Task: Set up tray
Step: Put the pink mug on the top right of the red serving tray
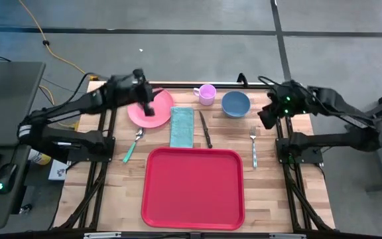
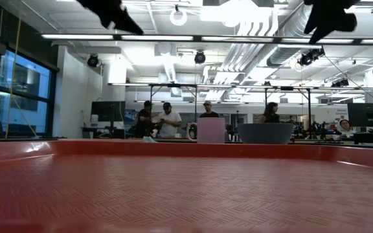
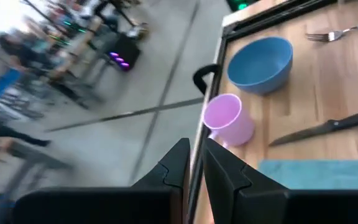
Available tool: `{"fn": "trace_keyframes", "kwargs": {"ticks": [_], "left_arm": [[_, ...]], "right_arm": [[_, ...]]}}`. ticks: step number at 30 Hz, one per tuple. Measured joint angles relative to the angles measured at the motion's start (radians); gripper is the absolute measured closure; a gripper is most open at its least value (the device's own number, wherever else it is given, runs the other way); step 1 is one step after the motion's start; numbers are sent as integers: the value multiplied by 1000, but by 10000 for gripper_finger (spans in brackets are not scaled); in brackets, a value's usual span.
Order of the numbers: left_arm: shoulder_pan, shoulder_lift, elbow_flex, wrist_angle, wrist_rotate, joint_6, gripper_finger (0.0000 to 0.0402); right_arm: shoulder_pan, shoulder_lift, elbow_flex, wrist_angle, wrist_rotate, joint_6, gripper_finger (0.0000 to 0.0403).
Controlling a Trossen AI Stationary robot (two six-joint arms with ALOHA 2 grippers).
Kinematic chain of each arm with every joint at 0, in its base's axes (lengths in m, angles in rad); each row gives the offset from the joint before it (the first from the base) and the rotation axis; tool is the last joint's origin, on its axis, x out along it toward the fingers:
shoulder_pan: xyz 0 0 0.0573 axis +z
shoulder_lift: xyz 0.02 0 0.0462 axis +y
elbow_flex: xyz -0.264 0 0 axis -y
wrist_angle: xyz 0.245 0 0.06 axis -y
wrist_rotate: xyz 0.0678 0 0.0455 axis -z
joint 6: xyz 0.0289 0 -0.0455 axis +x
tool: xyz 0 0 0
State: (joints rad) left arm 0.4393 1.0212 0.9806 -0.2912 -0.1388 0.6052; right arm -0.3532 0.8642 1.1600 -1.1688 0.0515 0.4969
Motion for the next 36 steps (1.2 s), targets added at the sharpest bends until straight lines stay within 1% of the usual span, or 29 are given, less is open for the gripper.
{"fn": "trace_keyframes", "kwargs": {"ticks": [3,6,7,9,14,16,19,21,24,26,29,32,35,36], "left_arm": [[195,92,0,29,277,0,323],[348,196,0,96,549,-10,323],[383,224,0,113,621,-10,323],[430,272,0,136,698,-4,323],[499,415,1,243,726,-14,323],[501,486,20,252,754,-16,323],[490,606,66,247,753,-8,320],[468,693,121,271,753,-8,310],[451,781,200,245,788,-1,280],[430,821,252,234,762,20,250],[426,858,306,193,692,28,198],[427,876,352,172,709,37,153],[424,884,372,143,706,43,121],[423,890,372,139,719,44,113]], "right_arm": [[33,-68,-108,93,-39,31,242],[68,-109,-186,163,-62,48,242],[80,-117,-205,180,-61,51,242],[103,-131,-235,209,-54,51,242],[141,-139,-292,232,-45,28,248],[148,-139,-301,232,-39,22,252],[149,-140,-307,239,-39,22,256],[150,-140,-307,248,-39,22,258],[149,-140,-307,261,-44,34,257],[149,-140,-307,263,-47,53,254],[149,-140,-307,263,-59,74,249],[149,-140,-307,263,-61,82,243],[149,-140,-307,268,-60,83,239],[149,-140,-307,274,-58,83,238]]}}
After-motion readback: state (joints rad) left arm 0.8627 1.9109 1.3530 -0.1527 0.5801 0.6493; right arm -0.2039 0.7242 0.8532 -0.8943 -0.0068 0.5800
